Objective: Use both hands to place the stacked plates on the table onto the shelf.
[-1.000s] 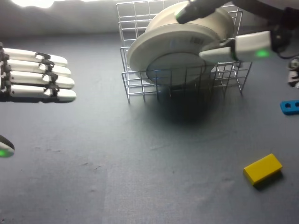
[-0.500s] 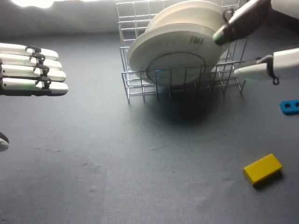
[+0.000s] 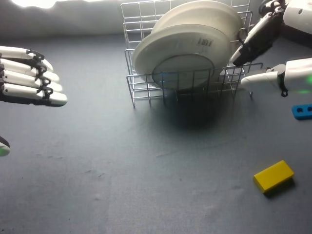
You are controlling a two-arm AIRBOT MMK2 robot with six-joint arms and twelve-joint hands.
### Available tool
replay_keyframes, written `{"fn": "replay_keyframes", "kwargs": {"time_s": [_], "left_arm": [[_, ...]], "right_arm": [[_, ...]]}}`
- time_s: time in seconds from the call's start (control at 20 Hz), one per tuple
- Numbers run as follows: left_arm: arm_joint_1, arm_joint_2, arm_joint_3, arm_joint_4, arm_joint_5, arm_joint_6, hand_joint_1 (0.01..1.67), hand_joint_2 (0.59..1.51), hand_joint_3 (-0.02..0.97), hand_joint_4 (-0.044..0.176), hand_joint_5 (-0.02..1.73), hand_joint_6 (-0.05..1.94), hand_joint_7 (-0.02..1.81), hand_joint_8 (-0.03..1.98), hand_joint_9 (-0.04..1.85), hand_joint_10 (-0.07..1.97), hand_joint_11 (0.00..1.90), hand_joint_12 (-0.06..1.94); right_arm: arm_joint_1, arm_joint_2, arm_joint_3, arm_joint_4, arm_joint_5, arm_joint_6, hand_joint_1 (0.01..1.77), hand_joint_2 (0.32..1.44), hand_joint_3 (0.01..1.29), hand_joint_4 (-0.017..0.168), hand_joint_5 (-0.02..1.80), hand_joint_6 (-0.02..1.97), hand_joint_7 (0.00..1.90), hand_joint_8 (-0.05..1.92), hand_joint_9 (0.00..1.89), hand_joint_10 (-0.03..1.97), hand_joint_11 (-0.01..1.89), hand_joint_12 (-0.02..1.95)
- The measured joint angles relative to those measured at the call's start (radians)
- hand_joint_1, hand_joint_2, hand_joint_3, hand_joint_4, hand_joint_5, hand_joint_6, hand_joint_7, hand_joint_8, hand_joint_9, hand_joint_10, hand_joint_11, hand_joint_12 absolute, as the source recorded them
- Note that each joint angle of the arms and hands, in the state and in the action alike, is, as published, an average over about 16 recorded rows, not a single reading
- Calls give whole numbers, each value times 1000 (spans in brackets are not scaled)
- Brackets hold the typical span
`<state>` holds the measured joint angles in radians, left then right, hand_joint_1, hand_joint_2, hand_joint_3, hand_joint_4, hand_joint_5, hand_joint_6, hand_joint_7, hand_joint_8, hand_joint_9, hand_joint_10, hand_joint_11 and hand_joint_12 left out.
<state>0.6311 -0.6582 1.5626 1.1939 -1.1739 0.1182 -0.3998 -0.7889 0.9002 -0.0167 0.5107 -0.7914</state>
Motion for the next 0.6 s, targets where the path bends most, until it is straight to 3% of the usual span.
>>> {"fn": "replay_keyframes", "kwargs": {"time_s": [0.1,0.25,0.45,0.6], "left_arm": [[2,2,-1,-3,-2,0,22,1239,10,4,395,528,477,599,453,690,316,1000],[5,5,-3,-7,-4,0,49,1245,9,34,655,869,752,947,742,1051,602,1358],[6,8,-4,-11,-6,0,68,1252,9,49,863,1190,973,1289,966,1421,831,1692],[8,10,-6,-14,-7,-1,83,1257,8,64,1023,1554,1129,1660,1142,1794,1073,1901]], "right_arm": [[-6,0,-2,0,5,-4,591,1071,17,-2,928,626,1004,653,993,776,684,1533],[-14,-1,-4,-1,12,-8,474,1078,16,-2,983,978,1048,1009,1062,1131,899,1651],[-20,-1,-6,-1,17,-9,393,1075,16,-2,1006,1319,1068,1365,1098,1514,1088,1779],[-22,-2,-7,-1,20,-10,336,1067,16,-1,1007,1681,1064,1726,1132,1850,1264,1906]]}}
